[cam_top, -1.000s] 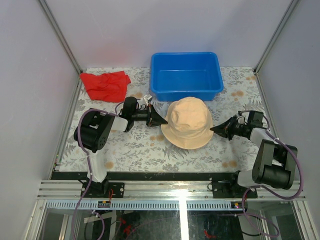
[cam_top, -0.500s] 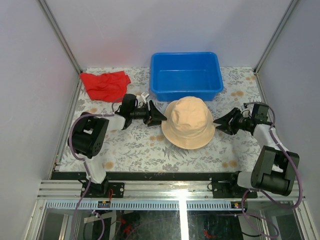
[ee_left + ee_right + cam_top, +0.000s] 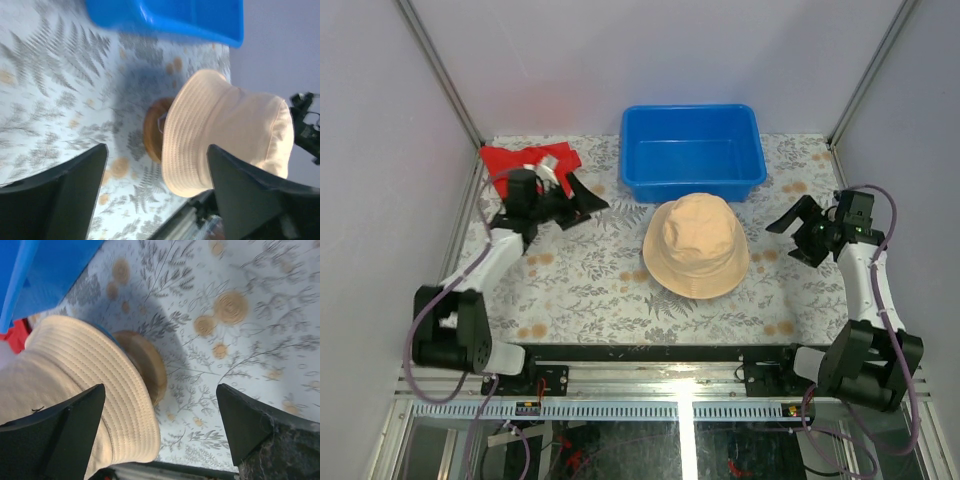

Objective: Stack the hats

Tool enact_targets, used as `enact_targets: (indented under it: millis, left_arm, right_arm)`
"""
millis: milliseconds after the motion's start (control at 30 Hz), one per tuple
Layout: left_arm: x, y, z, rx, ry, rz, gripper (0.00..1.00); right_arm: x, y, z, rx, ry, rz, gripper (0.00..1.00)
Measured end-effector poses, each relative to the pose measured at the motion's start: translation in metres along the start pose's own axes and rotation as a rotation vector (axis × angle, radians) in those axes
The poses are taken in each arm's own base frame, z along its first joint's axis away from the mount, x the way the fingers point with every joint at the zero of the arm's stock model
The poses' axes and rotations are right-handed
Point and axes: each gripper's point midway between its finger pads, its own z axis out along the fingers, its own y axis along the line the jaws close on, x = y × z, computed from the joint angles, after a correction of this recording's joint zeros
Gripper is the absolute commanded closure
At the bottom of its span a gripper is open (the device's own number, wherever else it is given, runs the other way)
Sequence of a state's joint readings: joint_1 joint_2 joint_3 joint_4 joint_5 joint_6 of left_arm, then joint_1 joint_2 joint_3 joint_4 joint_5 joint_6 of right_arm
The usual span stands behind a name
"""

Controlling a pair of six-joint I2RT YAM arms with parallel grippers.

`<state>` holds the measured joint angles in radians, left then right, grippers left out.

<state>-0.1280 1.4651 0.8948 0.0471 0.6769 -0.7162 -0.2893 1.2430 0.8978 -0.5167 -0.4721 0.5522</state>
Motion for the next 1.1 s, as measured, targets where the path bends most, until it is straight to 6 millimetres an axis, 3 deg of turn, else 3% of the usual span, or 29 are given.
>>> enact_targets:
  millis: [33, 167, 300, 367, 567, 667, 833, 1100]
  left_arm:
    - [-0.012, -0.003, -0.015, -0.022, -0.045, 0.030, 0.01]
    - [-0.057, -0.028, -0.074, -0.098, -0.218, 0.152, 0.00]
    - [-0.074, -0.039, -0.109, -0.169, -0.317, 0.222, 0.00]
    - [-0.078, -0.028, -0.119, -0.223, -0.340, 0.214, 0.00]
    - [-0.107, 0.037, -0.157, -0.522, -0.482, 0.146, 0.00]
    - [-0.098, 0.070, -0.168, -0.639, -0.524, 0.187, 0.00]
    - [-0.043, 0.131, -0.183, -0.787, -0.559, 0.238, 0.00]
    - [0.000, 0.174, -0.199, -0.849, -0.689, 0.336, 0.00]
  right_arm:
    - [-0.008, 0.000, -0.010, 0.030, -0.050, -0.017, 0.00]
    - [-0.019, 0.001, -0.029, 0.074, -0.145, -0.044, 0.01]
    - [-0.015, -0.010, -0.038, 0.143, -0.158, -0.042, 0.00]
    - [-0.010, -0.015, -0.037, 0.169, -0.137, -0.036, 0.00]
    - [0.012, -0.006, -0.021, 0.161, -0.047, -0.094, 0.01]
    - [0.019, 0.005, -0.017, 0.125, -0.022, -0.125, 0.00]
    - [0.021, 0.013, -0.011, 0.078, -0.018, -0.136, 0.01]
    - [0.021, 0.016, -0.007, 0.051, -0.013, -0.128, 0.01]
